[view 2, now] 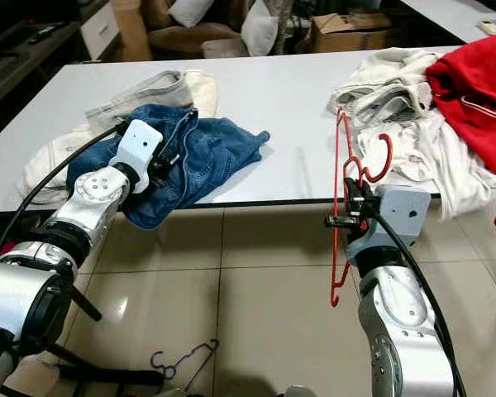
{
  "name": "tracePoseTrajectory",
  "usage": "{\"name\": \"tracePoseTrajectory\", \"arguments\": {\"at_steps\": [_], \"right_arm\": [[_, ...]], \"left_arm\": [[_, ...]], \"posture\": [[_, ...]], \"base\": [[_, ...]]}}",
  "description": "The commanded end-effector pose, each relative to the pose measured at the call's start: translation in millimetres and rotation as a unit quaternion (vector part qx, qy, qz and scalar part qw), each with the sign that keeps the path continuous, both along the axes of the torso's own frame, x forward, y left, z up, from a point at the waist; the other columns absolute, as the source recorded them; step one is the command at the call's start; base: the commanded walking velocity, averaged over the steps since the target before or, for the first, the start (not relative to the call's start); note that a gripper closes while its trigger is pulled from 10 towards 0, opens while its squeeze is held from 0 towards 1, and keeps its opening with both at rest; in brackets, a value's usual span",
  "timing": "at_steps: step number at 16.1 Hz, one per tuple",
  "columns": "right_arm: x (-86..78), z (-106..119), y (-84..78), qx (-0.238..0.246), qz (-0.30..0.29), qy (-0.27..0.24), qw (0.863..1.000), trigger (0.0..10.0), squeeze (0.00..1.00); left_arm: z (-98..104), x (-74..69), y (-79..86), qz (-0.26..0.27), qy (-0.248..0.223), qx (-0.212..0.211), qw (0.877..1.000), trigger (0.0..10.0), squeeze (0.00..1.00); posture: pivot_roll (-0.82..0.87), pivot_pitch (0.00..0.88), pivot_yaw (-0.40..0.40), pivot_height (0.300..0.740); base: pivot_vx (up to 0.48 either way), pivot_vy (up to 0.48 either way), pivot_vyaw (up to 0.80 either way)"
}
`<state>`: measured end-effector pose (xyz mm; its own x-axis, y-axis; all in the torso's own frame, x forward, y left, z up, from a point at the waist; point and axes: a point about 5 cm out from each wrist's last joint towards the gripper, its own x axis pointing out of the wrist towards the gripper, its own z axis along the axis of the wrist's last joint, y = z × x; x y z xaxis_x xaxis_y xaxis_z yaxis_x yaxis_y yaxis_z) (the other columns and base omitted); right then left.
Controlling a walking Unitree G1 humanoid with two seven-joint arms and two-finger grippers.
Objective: Hang hanger
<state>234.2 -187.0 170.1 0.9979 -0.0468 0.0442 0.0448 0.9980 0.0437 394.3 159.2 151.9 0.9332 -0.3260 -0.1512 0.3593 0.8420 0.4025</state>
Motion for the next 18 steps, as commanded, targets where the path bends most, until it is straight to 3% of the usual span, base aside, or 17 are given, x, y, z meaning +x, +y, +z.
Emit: {"name": "tracePoseTrajectory", "arguments": {"at_steps": [1, 3, 7, 11, 15, 17, 18], "right_arm": [[-2.3, 2.8, -0.5, -0.002, -0.003, -0.003, 1.000, 10.0, 0.00], [-2.8, 2.9, -0.8, -0.003, -0.004, -0.002, 1.000, 10.0, 0.00], [-2.9, 2.8, -2.4, -0.007, 0.000, 0.000, 1.000, 10.0, 0.00], [-2.6, 5.3, -6.5, -0.017, 0.028, 0.000, 0.999, 10.0, 0.00], [-4.7, 13.8, -2.2, 0.008, 0.118, -0.012, 0.993, 10.0, 0.00], [-8.6, 16.2, 10.4, 0.031, 0.200, -0.004, 0.979, 10.0, 0.00], [-12.6, 19.0, 21.7, 0.063, 0.268, 0.001, 0.961, 10.0, 0.00]], "left_arm": [[-1.2, 0.6, 7.5, 0.016, 0.011, 0.015, 1.000, 4.5, 0.00], [-0.4, 0.8, 6.0, 0.013, 0.013, 0.001, 1.000, 0.0, 0.00], [1.0, 1.5, 2.6, 0.008, 0.017, -0.018, 1.000, 0.0, 0.00], [-2.0, 1.3, 5.9, 0.020, 0.026, -0.002, 0.999, 0.0, 0.00], [6.6, 4.2, 8.0, 0.032, -0.001, 0.018, 0.999, 0.0, 0.00], [23.6, 8.1, 7.7, 0.023, -0.053, 0.069, 0.996, 0.0, 0.00], [44.4, 11.7, 4.7, 0.005, -0.110, 0.124, 0.986, 0.0, 0.00]], "posture": [[-0.28, 0.000, 0.119, 0.740], [-0.28, 0.000, 0.119, 0.740], [-0.28, 0.000, 0.119, 0.740], [-0.28, 0.000, 0.123, 0.740], [-0.27, 0.005, 0.131, 0.740], [-0.27, 0.013, 0.131, 0.740], [-0.26, 0.015, 0.127, 0.740]], "base": [[0.000, 0.000, 0.00], [0.000, 0.000, 0.00], [0.000, 0.000, 0.00], [0.000, 0.000, 0.00], [0.000, 0.000, 0.00], [0.000, 0.000, 0.00], [0.000, 0.000, 0.00]]}}
